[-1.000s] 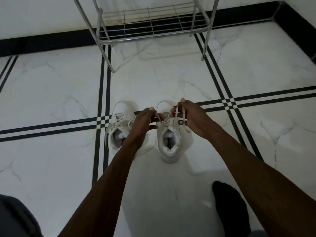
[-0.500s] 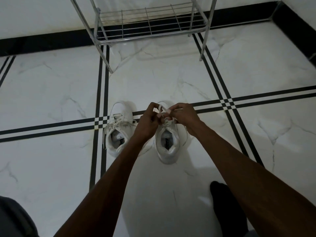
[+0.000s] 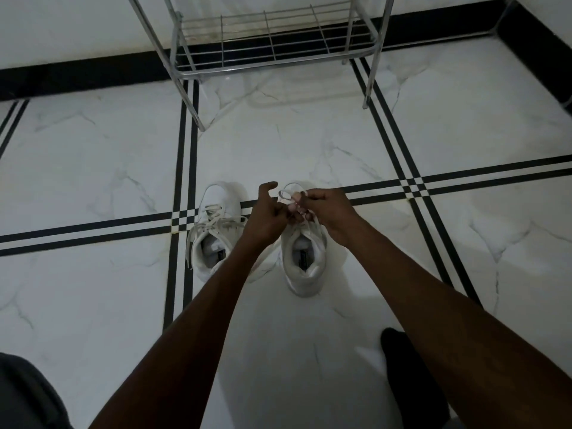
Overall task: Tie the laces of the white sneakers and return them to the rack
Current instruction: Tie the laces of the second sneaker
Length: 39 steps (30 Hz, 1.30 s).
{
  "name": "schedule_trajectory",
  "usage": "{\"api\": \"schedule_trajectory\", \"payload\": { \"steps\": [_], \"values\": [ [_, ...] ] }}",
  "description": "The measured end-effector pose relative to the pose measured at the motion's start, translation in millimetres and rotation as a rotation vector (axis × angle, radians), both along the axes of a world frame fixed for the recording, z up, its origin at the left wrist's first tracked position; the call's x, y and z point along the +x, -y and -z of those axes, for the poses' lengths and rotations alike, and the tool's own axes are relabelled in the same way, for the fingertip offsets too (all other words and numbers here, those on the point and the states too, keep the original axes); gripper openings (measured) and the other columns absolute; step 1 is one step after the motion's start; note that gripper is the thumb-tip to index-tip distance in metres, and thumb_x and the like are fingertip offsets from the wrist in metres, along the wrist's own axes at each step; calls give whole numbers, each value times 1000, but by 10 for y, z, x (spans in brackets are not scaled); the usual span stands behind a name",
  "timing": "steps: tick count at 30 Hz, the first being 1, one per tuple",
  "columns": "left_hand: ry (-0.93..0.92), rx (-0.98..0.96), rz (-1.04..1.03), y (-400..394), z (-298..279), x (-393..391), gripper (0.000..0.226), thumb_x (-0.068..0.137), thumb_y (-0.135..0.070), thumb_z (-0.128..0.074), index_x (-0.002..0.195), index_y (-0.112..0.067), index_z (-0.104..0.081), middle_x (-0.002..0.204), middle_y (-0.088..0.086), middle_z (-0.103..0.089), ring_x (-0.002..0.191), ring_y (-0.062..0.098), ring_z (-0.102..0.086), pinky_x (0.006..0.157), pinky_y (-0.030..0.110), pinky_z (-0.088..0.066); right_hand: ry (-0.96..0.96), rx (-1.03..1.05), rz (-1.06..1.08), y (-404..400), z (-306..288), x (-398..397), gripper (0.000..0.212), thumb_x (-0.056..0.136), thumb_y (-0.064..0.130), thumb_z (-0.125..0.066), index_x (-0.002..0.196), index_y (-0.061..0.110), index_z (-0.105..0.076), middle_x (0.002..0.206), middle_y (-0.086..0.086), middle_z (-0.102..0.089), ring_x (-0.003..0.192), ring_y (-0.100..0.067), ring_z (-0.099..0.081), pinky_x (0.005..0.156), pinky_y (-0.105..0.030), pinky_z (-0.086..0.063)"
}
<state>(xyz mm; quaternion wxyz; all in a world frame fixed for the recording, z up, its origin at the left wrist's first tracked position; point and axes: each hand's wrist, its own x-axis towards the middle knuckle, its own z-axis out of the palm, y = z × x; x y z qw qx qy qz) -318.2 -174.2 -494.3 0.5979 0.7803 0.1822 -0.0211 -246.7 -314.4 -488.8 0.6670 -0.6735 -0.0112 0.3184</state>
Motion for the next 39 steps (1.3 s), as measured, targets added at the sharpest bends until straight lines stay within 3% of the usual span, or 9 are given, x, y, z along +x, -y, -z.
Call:
{"api": "schedule_trajectory", "payload": {
  "steps": [3,7,11,18,24,29,34,36,39],
  "values": [
    [-39,-76,-92,-68,63,-6,54,98,-4,-63,144,-6,-34,98,17,-71,75,11,-64,63,16,-47,-2,27,-59,81,-65,26,26,91,14,-68,110,-3,-72,101,-19,-73,75,-13,-69,61,-17,-54],
    [-66,-93,-73,-81,41,8,44,87,-4,-65,127,-6,-48,104,34,-70,80,26,-59,61,30,-45,418,-318,-342,212,-152,117,17,85,17,-76,100,11,-79,93,-6,-78,72,-9,-70,63,-17,-53],
    [-53,-52,-39,-90,49,-5,34,95,-1,-60,128,-8,-51,103,29,-74,80,20,-66,63,24,-49,728,-551,-546,155,-212,196,18,80,18,-80,98,17,-81,94,0,-76,73,-7,-63,61,-6,-42],
    [-20,-121,-72,-70,-15,-64,39,102,0,-39,137,-8,-54,116,16,-71,74,6,-71,59,8,-48,937,-592,-316,49,-126,80,6,70,11,-78,76,11,-78,78,-5,-75,70,-18,-67,68,-27,-52],
    [-29,-23,71,-79,-32,-34,48,90,9,-54,130,-12,-68,124,3,-72,116,19,-67,95,34,-57,783,-466,-77,22,-2,-24,6,73,12,-79,78,13,-77,77,0,-75,72,-9,-69,67,-20,-55],
    [9,288,35,-60,-144,30,19,94,-8,-68,109,-8,-80,104,11,-80,84,16,-74,78,27,-59,705,-436,-96,154,-29,69,9,74,14,-82,83,12,-80,79,1,-78,70,-3,-72,71,-18,-59],
    [3,709,-17,-222,-85,-177,21,90,-18,-66,103,-24,-82,98,6,-81,93,29,-74,83,45,-58,636,-552,-75,500,45,117,7,79,14,-81,80,8,-78,75,-2,-75,58,3,-65,56,-3,-48],
    [-30,866,30,-323,11,-341,22,90,-20,-64,101,-24,-82,89,10,-80,88,33,-72,87,48,-55,559,-627,-68,721,107,96,7,84,11,-76,78,7,-77,77,-4,-76,63,-7,-68,59,-9,-53],
    [-37,888,44,-297,104,-473,21,90,-21,-64,97,-22,-84,88,7,-81,86,30,-69,95,50,-50,501,-706,-65,852,155,52,11,85,11,-74,75,7,-77,71,-3,-73,68,-16,-71,66,-23,-60]
  ]
}}
